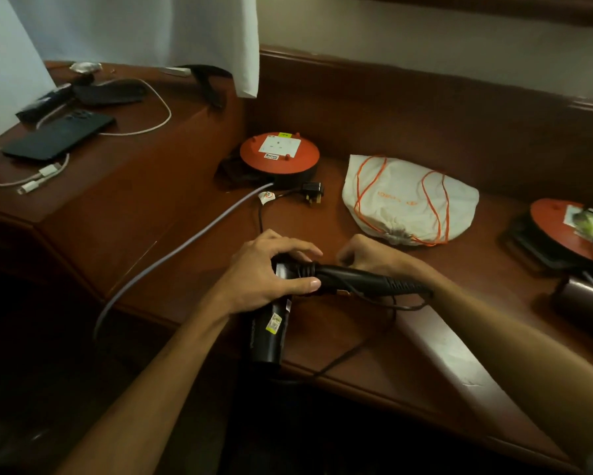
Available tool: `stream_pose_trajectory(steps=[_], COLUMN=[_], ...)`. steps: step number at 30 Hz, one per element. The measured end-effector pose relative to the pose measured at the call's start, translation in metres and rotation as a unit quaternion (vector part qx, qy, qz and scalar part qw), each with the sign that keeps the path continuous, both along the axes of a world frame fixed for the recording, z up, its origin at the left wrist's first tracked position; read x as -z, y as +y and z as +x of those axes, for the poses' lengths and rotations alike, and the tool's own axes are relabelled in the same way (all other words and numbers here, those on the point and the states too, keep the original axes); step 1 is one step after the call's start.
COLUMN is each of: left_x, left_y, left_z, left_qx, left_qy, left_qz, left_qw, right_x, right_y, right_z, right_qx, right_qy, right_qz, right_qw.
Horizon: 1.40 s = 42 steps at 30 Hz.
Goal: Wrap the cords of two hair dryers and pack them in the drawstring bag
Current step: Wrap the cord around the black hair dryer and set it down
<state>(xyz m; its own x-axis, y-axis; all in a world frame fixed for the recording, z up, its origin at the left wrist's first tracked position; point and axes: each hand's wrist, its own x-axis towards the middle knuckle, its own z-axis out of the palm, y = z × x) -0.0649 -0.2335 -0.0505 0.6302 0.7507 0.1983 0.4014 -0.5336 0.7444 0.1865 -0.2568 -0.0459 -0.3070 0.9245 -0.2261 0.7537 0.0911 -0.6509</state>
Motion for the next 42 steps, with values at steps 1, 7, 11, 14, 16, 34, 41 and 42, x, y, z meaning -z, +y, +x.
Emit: stream_pose_trajectory(steps=[1,7,11,14,16,34,41,42], left_x=[-0.003,-0.016,-0.021,-0.03,-0.035,-0.01,-0.032,-0.036], left_y=[-0.002,-0.006,-0.005,-0.001,0.005,0.007,0.006,0.007], left_z=[0.003,0.022,0.03,0.031,0.032,0.021,0.006,0.005], left_qx=[-0.006,-0.008,0.015,0.041,0.044,0.001,-0.027,-0.033], left_qy=[0.022,0.175,0.277,0.325,0.333,0.208,0.205,0.202], left_qz=[0.009,0.071,0.085,0.068,0.038,0.102,0.139,0.143], left_qw=[1.0,0.982,0.957,0.942,0.941,0.973,0.968,0.968], right_x=[-0.001,-0.038,-0.06,-0.066,-0.07,-0.087,-0.08,-0.078], right_y=[0.005,0.014,0.005,0.0,-0.001,-0.062,-0.067,-0.071], right_z=[-0.001,-0.003,-0.008,-0.01,-0.009,0.012,0.025,0.022], right_qx=[-0.005,-0.013,-0.042,-0.067,-0.078,-0.022,0.136,0.137], right_qy=[-0.019,-0.003,0.014,-0.014,-0.015,-0.11,-0.072,-0.031], right_qz=[-0.006,-0.041,-0.066,-0.046,-0.027,0.021,0.24,0.248], right_qw=[1.0,0.999,0.997,0.997,0.996,0.993,0.958,0.959])
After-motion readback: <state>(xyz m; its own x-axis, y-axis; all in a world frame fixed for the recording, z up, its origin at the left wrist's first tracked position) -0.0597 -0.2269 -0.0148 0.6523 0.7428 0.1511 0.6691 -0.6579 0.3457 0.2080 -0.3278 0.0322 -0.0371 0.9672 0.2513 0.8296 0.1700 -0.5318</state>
